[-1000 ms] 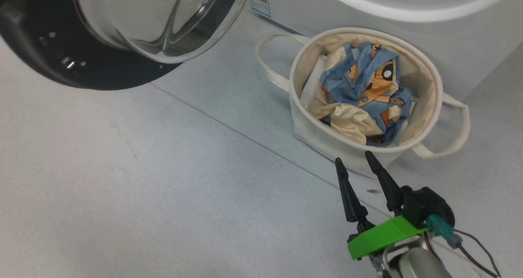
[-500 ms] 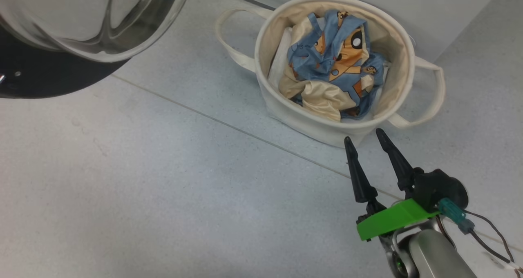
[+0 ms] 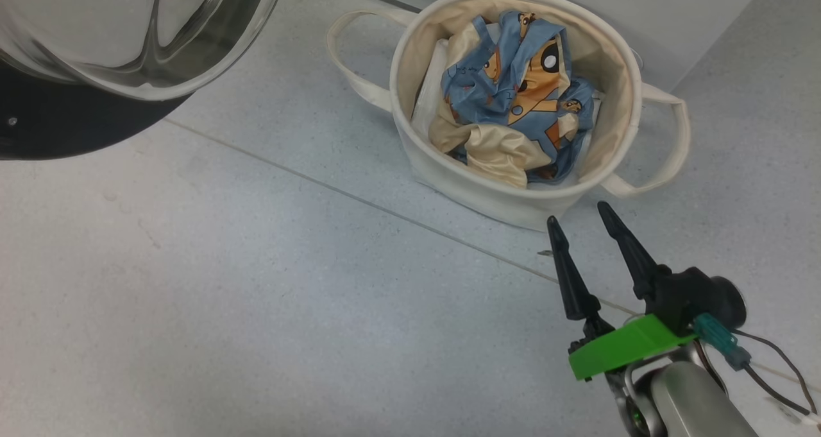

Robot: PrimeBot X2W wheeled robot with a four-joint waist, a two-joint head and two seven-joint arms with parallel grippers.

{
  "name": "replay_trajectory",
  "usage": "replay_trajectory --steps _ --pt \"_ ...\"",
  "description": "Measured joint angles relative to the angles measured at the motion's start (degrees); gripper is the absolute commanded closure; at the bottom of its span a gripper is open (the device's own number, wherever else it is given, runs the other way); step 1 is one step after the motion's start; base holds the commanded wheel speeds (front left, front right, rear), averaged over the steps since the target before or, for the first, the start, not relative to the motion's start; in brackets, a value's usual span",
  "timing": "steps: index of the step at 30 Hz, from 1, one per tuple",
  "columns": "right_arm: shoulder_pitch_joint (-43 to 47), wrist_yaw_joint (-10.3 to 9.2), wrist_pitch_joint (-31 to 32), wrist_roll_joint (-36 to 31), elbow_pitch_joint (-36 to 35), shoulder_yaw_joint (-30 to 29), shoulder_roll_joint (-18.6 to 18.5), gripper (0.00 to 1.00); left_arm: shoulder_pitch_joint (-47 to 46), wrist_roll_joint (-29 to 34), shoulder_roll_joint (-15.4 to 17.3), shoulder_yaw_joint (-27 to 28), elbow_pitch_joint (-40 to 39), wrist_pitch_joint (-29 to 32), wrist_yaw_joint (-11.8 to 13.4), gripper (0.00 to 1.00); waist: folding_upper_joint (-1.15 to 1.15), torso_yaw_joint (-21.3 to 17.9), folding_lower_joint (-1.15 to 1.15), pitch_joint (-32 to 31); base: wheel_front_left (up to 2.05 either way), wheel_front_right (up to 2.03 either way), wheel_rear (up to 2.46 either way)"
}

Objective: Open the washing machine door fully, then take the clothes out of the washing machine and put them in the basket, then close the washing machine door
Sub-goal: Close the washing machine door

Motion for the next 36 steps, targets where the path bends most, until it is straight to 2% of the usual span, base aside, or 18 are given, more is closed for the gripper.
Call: replay_trajectory --steps 6,24,27,32,36 --pt "0.6 0.00 0.0 -0.3 -0.6 -0.1 -0.4 0.00 -0.4 -2.2 -0.2 -1.4 -0.9 3.5 0.0 1.00 0.00 -0.4 0.00 -0.3 0.00 0.00 0.00" --pt "0.7 0.00 0.0 -0.6 -1.2 -0.2 -0.8 0.00 0.4 -5.2 0.0 -2.2 -4.9 8.4 0.0 1.00 0.00 0.2 0.00 0.3 0.00 0.00 0.00" --pt "0.7 0.00 0.0 -0.7 -1.1 -0.2 -0.8 0.00 0.6 -6.3 -2.0 -4.5 -6.0 10.9 0.1 1.00 0.00 0.3 0.00 0.2 0.00 0.00 0.00" --pt "0.7 0.00 0.0 -0.7 -1.1 -0.2 -0.8 0.00 1.7 -6.5 -2.4 -5.9 -6.9 12.5 0.2 1.00 0.00 0.2 0.00 0.2 0.00 0.00 0.00" --pt "0.7 0.00 0.0 -0.7 -1.0 -0.2 -0.8 0.00 1.9 -6.5 -1.9 -5.6 -6.8 12.5 1.3 1.00 0.00 0.0 0.00 0.0 0.00 0.00 0.00"
